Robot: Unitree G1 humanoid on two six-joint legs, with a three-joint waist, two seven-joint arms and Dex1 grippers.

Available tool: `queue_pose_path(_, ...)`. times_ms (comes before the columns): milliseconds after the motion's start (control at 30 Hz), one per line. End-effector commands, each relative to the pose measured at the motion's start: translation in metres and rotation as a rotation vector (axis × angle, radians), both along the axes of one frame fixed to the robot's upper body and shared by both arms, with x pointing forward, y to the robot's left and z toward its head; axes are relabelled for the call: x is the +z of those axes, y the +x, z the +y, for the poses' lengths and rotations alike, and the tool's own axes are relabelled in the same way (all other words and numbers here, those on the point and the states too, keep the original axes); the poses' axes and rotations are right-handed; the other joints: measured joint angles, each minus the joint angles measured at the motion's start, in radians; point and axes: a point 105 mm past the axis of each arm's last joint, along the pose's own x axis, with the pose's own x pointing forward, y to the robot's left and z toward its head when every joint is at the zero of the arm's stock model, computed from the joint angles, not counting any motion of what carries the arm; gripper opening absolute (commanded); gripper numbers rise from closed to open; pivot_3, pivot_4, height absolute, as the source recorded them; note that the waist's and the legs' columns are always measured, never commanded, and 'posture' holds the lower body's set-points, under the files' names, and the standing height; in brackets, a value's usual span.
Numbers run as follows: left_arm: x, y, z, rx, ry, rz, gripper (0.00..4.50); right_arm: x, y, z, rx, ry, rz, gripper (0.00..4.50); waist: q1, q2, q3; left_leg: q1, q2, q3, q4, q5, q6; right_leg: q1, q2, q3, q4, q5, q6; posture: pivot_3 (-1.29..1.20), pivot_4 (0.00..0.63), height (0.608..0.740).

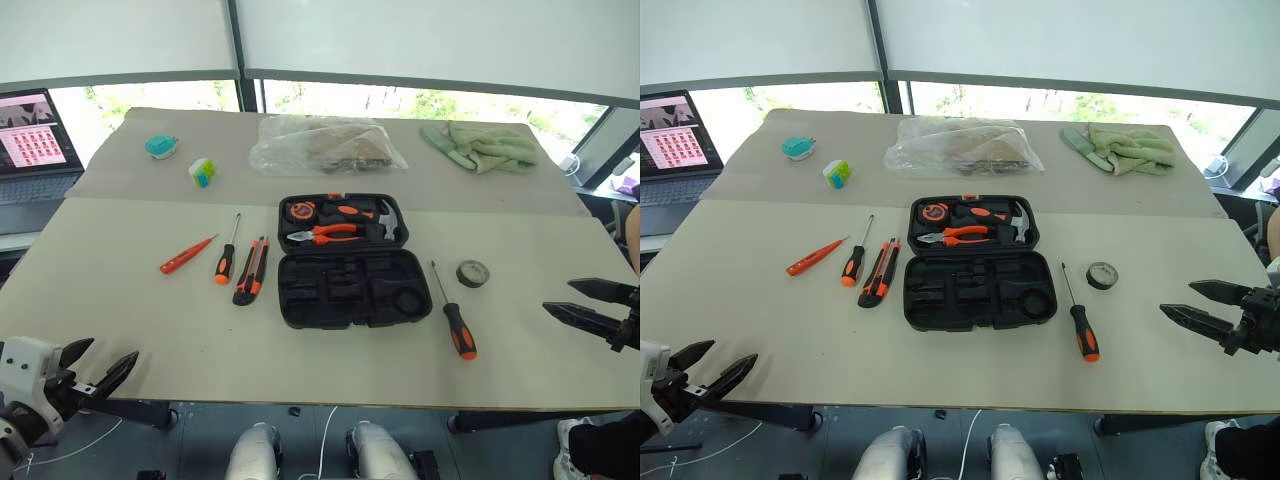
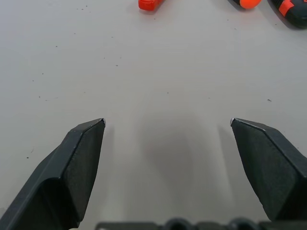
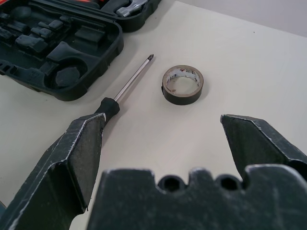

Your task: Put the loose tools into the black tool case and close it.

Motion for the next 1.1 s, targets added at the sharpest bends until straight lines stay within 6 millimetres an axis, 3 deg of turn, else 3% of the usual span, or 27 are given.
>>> queue_pose_path(33,0.014,0.011,-0.006,0.003,0.002,-0.04,4.5,0.011,0.001,0.002,-0.011,-0.022,-0.054,4.48,0.0,0.0,0.0,0.0,0.0,0.0,0.0,0.0,0.0,0.0,0.0,0.0,0.0,0.0,0.0,0.0,0.15,0.74)
queue_pose_path(233,0.044,0.05,-0.039,-0.019,-0.071,-0.078,4.5,0.03,0.005,0.022,0.009,-0.068,-0.142,4.48,0.007,0.0,0.0,0.0,0.0,-0.002,0.001,0.0,0.0,0.001,0.0,0.0,0.001,0.001,0.003,0.0,0.15,0.74)
queue_pose_path(367,0.048,0.087,-0.06,-0.01,-0.027,0.012,4.5,0.054,0.004,0.062,0.123,-0.06,-0.204,4.48,0.005,0.001,0.0,-0.001,-0.001,-0.003,0.001,0.0,0.0,0.001,0.001,0.0,0.002,0.002,0.003,0.0,0.15,0.74)
queue_pose_path(633,0.063,0.15,-0.1,-0.036,-0.01,0.085,4.5,0.071,-0.004,0.132,0.389,-0.056,-0.219,4.48,0.003,0.0,0.001,-0.001,-0.002,-0.009,0.001,0.001,0.0,0.002,0.003,-0.001,0.002,0.002,0.003,0.0,0.15,0.74)
queue_pose_path(800,0.05,0.172,-0.107,0.004,-0.024,0.157,4.5,0.07,-0.013,0.164,0.508,-0.036,-0.223,4.48,0.003,-0.001,0.001,-0.002,-0.003,-0.012,0.001,0.001,0.0,0.002,0.003,-0.001,0.002,0.002,0.003,0.0,0.15,0.74)
queue_pose_path(967,0.039,0.183,-0.119,-0.03,-0.03,0.189,4.5,0.07,-0.016,0.176,0.534,-0.013,-0.243,4.48,0.007,-0.002,0.001,-0.009,-0.003,-0.015,0.005,0.001,0.0,-0.001,0.003,-0.006,0.002,0.002,0.003,0.0,0.15,0.74)
queue_pose_path(1100,0.027,0.185,-0.122,-0.061,-0.014,0.212,3.43,0.071,-0.014,0.177,0.525,0.001,-0.257,4.5,0.007,-0.002,0.001,-0.01,-0.004,-0.016,0.006,0.001,0.0,0.0,0.002,-0.007,0.002,0.002,0.003,0.0,0.15,0.74)
